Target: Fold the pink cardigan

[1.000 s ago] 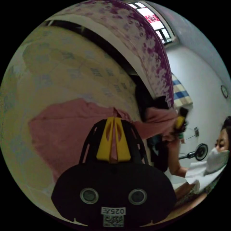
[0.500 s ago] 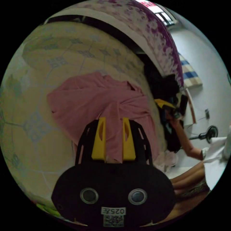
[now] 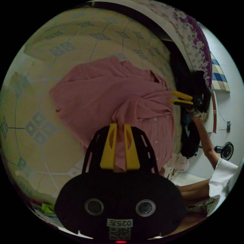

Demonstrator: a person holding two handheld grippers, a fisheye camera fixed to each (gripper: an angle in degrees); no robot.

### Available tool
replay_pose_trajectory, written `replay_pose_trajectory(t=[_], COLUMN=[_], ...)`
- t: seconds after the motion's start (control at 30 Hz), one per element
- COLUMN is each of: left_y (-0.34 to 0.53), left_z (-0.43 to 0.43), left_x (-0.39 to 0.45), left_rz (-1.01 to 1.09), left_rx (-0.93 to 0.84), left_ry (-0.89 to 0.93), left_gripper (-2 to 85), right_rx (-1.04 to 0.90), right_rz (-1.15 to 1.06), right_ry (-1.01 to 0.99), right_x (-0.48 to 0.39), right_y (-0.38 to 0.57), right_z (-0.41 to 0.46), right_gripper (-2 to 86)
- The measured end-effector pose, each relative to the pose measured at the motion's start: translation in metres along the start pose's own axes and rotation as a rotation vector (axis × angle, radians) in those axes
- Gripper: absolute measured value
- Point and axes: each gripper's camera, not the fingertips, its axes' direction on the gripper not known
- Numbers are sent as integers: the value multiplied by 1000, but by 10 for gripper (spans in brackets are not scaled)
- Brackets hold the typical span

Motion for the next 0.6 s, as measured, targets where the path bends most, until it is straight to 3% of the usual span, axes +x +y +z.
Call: replay_pose_trajectory(t=[0.13, 0.3, 0.37, 0.6], left_y=[4, 2, 6, 38], left_z=[-5, -12, -30, -111], left_x=[11, 19, 23, 57], left_rz=[29, 75, 115, 394], left_rx=[-28, -51, -36, -10], left_ry=[-82, -112, -126, -177], left_gripper=[28, -13, -14, -14], right_rx=[-85, -148, -166, 10], right_rz=[-35, -116, -136, -133], right_ry=[-29, -70, -84, -88], right_x=[20, 36, 42, 76], right_y=[-17, -30, -27, 5], right_z=[22, 48, 46, -6], right_gripper=[132, 10, 0, -9])
